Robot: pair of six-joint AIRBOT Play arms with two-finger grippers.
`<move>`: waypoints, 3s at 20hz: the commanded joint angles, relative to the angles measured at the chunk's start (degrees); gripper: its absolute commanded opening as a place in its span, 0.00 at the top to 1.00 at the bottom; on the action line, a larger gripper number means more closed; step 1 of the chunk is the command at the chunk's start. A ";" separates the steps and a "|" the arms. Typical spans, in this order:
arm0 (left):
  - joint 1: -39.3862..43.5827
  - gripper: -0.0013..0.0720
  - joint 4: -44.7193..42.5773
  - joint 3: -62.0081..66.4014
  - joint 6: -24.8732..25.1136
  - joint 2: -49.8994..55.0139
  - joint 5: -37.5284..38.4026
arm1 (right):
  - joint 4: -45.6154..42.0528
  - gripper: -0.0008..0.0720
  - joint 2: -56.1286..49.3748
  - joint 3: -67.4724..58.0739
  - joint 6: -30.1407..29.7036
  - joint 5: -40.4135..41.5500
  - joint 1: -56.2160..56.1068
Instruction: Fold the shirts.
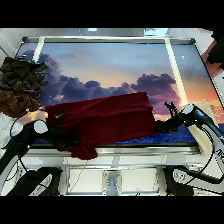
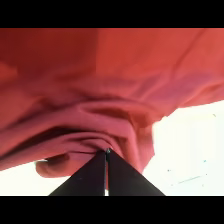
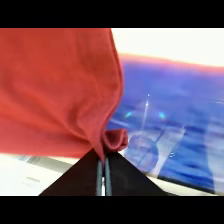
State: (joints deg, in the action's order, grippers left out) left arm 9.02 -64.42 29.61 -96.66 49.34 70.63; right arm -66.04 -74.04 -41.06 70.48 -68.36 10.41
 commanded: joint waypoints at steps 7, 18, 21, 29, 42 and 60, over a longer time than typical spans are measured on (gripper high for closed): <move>-0.11 0.97 -27.82 19.76 -0.74 0.07 4.76 | 4.13 0.95 0.90 -18.27 -0.90 -4.31 -0.26; -0.11 0.97 -38.53 40.17 3.34 26.71 -2.84 | -0.79 0.95 -10.10 -35.47 3.28 9.66 -8.98; -0.11 0.97 -38.21 40.33 3.34 31.85 -2.25 | -0.57 0.95 -18.43 -38.36 3.80 12.28 -9.01; -0.11 0.10 -37.99 40.52 3.23 35.41 -5.97 | 0.13 0.81 -24.72 -39.06 4.52 24.94 -9.51; -0.11 0.09 -14.62 41.29 0.00 35.39 -19.10 | -5.09 0.51 -25.27 -38.91 4.72 20.81 -8.94; 15.87 0.97 8.76 41.29 21.84 38.75 -30.73 | 23.15 0.33 -33.11 -38.93 -7.63 3.17 3.15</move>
State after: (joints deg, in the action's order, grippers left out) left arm 22.02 -54.24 70.83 -73.49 86.80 40.58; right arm -48.10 -105.43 -79.99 65.30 -64.10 13.32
